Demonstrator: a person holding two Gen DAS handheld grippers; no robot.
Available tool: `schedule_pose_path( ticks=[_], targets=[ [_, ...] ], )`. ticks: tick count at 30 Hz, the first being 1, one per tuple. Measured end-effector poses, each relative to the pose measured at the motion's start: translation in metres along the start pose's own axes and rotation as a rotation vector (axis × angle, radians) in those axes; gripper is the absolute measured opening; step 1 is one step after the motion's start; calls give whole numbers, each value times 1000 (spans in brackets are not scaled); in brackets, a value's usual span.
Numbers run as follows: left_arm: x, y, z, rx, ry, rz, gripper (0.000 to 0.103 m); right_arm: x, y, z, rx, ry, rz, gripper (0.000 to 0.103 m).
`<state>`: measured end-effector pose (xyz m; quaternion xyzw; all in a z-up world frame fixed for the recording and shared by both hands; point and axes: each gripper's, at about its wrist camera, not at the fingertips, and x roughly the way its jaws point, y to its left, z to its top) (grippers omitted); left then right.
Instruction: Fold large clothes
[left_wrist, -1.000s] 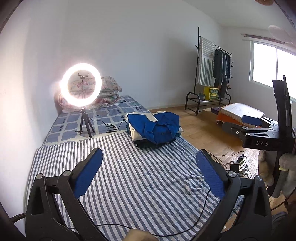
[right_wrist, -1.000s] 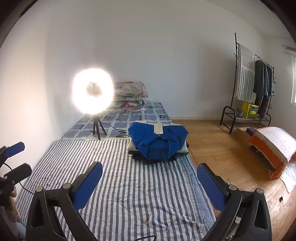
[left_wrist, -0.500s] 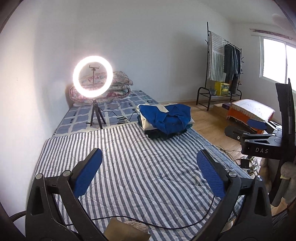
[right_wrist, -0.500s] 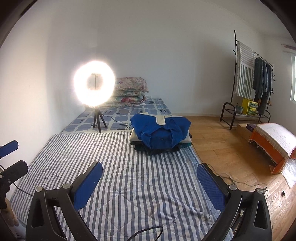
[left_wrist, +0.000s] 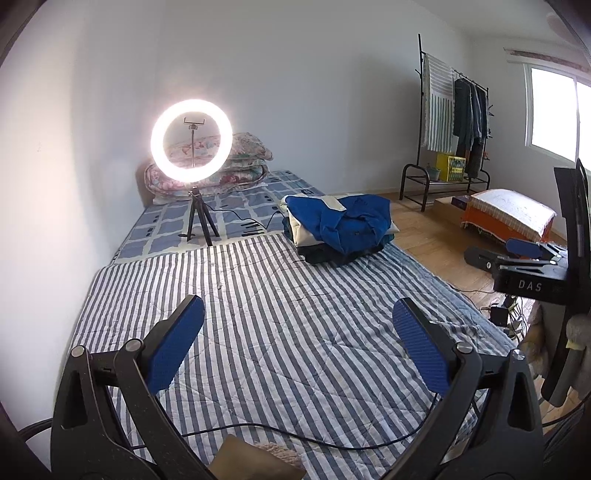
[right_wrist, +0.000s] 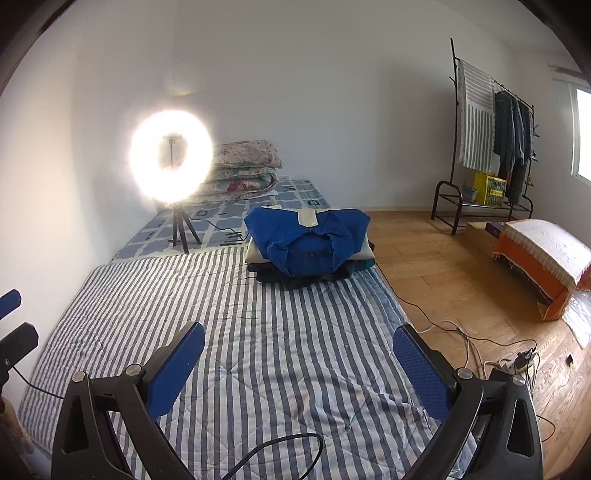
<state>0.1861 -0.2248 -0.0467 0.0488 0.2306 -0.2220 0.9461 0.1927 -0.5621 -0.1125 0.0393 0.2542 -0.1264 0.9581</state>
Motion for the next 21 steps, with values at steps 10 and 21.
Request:
schedule_pose_path(
  ticks=[10,21],
  targets=[
    [-1,-3,-1,14,-12,18,103,3,-8,-2,35,9,-3,103],
    [-5,-2,-3,13,-23,30,103,5,-5,-3,24,14,-4,103]
  ],
)
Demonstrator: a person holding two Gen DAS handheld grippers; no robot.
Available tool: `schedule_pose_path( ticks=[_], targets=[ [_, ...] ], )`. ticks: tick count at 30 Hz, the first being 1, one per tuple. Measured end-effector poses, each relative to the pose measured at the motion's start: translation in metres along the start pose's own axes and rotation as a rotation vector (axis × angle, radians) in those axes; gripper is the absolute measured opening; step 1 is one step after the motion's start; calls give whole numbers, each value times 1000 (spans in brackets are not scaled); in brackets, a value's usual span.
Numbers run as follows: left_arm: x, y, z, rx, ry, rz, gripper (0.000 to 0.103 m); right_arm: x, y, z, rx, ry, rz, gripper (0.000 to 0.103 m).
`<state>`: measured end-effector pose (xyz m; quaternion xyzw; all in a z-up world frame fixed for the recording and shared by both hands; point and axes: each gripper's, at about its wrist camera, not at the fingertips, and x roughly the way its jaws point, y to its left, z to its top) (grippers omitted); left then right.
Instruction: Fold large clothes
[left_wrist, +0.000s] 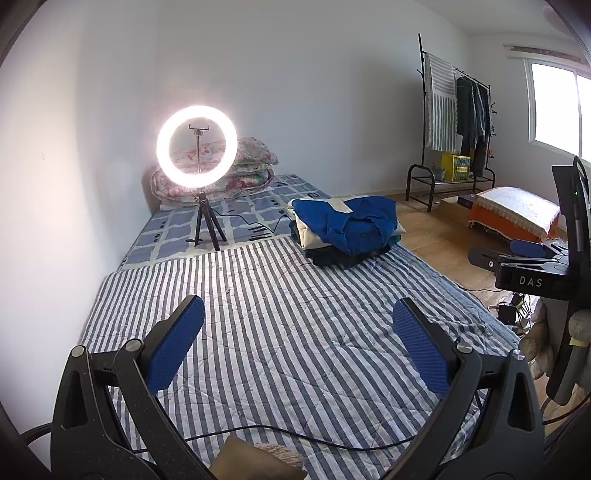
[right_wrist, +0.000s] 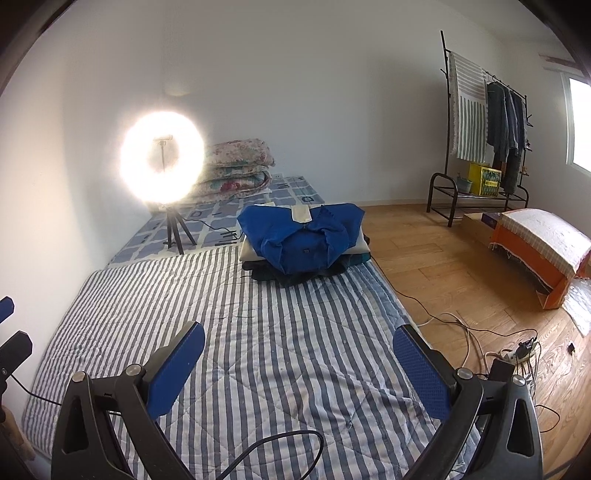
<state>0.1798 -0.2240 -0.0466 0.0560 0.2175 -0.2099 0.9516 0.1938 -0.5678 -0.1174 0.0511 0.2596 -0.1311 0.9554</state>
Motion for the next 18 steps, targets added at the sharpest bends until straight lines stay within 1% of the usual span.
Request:
schedule_pose_path(
  ticks=[18],
  targets=[
    [-2,1,-1,0,-3,5,103,4,1,-1,1,7,-2,103]
  ],
)
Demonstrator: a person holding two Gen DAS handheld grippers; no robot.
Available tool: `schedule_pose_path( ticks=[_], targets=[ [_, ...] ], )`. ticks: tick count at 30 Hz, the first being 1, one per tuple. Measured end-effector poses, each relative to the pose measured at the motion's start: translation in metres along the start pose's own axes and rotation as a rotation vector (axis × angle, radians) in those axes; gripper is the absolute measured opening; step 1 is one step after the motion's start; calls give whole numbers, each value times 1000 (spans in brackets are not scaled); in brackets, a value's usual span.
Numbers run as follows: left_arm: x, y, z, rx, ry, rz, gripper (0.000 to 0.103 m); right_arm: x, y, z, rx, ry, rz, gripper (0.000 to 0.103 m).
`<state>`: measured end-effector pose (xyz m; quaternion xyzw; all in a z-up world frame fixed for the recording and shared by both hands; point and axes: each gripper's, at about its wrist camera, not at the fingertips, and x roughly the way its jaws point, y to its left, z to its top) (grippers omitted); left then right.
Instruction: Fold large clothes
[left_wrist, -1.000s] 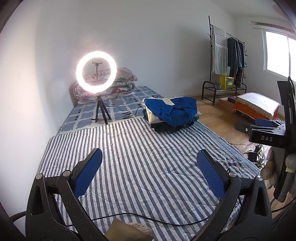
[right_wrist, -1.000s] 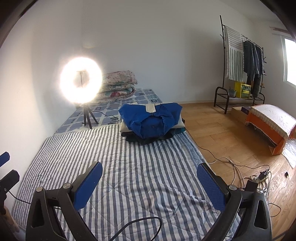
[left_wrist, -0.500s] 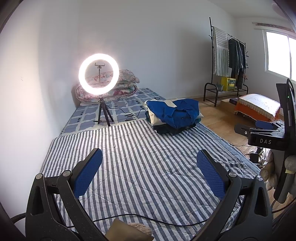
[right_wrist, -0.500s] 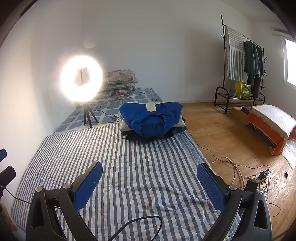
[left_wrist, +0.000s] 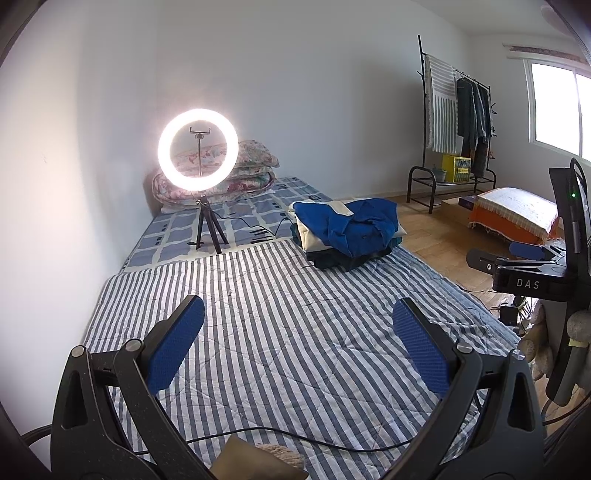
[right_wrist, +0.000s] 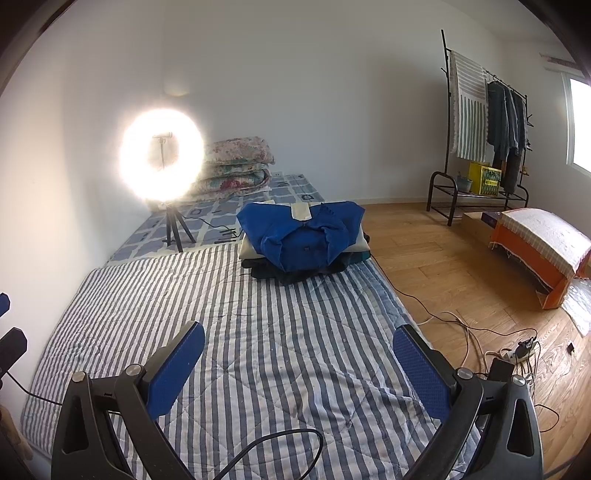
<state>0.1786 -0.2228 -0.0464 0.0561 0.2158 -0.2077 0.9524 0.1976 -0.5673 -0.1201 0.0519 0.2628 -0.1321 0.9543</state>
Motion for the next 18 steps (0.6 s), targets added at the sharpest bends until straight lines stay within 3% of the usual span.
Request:
schedule_pose_path(
  ticks=[18],
  targets=[
    [-3,0,11,0,-10,4,103,2,-1,-3,15,3,3,103]
  ],
)
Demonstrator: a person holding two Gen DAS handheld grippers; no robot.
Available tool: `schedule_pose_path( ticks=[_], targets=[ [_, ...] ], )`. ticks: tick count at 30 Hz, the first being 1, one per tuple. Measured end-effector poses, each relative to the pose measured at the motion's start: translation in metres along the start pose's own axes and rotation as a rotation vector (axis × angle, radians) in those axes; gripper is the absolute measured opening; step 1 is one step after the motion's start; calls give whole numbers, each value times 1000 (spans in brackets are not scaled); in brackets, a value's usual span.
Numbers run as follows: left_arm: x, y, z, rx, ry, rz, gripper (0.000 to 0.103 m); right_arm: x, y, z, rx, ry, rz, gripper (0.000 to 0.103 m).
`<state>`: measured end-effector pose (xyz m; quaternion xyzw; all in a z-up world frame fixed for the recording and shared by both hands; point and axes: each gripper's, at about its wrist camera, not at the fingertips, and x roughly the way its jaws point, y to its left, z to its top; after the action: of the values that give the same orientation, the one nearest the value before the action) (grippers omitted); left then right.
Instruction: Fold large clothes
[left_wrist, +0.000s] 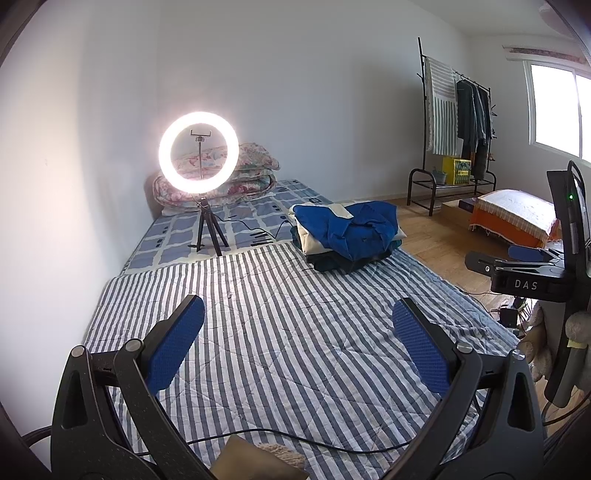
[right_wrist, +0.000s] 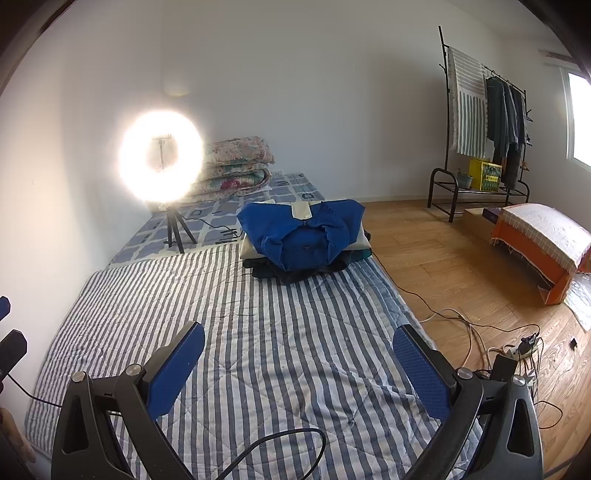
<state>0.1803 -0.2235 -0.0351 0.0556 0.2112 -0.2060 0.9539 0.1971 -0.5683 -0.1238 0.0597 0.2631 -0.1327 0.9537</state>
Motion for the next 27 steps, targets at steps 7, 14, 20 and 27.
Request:
schedule_pose_path(
  ticks=[7,14,20,27],
  targets=[
    [-2,-1,-1,-5,-2,2,103,0,0,0,0,-1,1,103],
    [-2,-2,0,-5,-5,7,103,0,1,0,-4,-4,-1,103],
    [-3,-3,1,-7,-6,11,103,-2,4,0,-11,-6,-6,103],
    [-8,-6,0,2,-31,47,103,-2,5,1,-17,-6,-10,103]
  ],
)
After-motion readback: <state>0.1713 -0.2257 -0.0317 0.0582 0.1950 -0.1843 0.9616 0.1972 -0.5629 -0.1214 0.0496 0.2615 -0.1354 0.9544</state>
